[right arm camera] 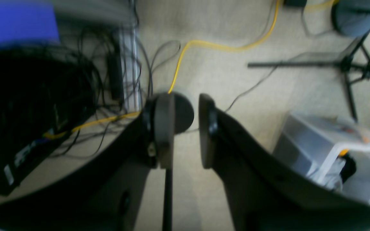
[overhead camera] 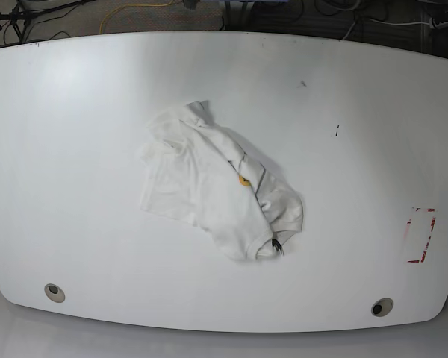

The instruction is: Fold the T-shirt properly

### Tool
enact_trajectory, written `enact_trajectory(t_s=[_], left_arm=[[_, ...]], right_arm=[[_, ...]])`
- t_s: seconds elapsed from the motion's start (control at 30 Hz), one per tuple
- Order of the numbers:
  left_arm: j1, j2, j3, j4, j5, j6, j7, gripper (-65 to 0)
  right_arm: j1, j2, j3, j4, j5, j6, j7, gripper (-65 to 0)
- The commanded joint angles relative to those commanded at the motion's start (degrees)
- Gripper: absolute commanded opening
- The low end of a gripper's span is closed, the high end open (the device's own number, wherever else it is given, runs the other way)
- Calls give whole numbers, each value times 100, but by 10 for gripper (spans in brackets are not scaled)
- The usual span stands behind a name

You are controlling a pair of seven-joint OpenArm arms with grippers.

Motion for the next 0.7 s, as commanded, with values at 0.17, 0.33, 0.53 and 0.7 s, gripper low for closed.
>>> enact_trajectory(t_s=[0.17, 0.33, 0.53, 0.7], left_arm=[[73, 34, -6, 173, 15, 2, 12, -220], [230, 107, -10, 500, 31, 13, 29, -222], [445, 172, -106, 886, 36, 19, 5, -221], [544, 156, -129, 1017, 38, 31, -31, -220]], right_arm=[[-41, 1, -40, 108, -6, 6, -9, -528], [-153, 15, -118, 329, -9, 13, -32, -529], [-193, 30, -104, 635, -5, 33, -6, -527], [-278, 6, -72, 854, 16, 20, 5, -527]])
